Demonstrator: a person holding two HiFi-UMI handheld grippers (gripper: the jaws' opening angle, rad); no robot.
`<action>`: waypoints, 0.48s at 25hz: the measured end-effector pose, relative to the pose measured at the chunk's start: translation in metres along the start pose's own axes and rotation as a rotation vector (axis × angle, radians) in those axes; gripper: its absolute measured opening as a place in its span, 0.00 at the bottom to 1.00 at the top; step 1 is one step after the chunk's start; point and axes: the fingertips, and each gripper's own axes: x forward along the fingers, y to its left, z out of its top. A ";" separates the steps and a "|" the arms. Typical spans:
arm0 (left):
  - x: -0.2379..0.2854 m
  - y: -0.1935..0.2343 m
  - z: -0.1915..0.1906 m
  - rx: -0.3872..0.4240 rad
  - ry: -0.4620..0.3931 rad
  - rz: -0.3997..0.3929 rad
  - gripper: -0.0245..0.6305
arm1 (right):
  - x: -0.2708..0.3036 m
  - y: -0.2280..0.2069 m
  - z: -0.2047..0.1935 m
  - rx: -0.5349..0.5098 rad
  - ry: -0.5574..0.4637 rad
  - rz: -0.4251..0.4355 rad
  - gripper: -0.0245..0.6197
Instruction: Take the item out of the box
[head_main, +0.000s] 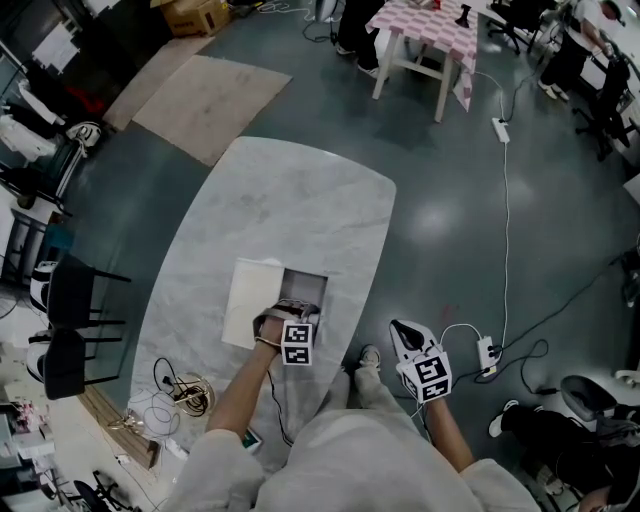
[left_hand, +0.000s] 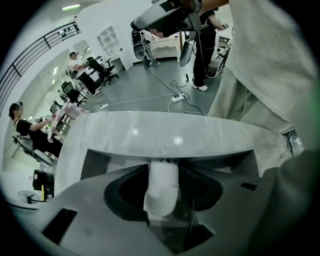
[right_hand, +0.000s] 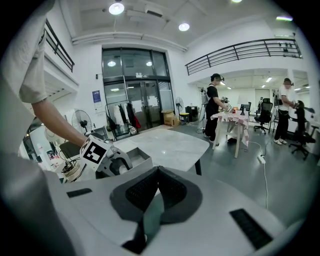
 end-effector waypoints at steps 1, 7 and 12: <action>0.000 0.000 0.000 -0.002 -0.001 -0.001 0.32 | 0.000 0.000 0.000 0.000 -0.001 0.001 0.04; 0.000 0.000 -0.001 -0.036 -0.011 -0.010 0.30 | 0.000 0.003 0.002 -0.007 -0.007 0.005 0.04; -0.006 0.001 -0.002 -0.042 -0.001 0.018 0.29 | -0.004 0.006 0.001 -0.010 -0.011 0.009 0.04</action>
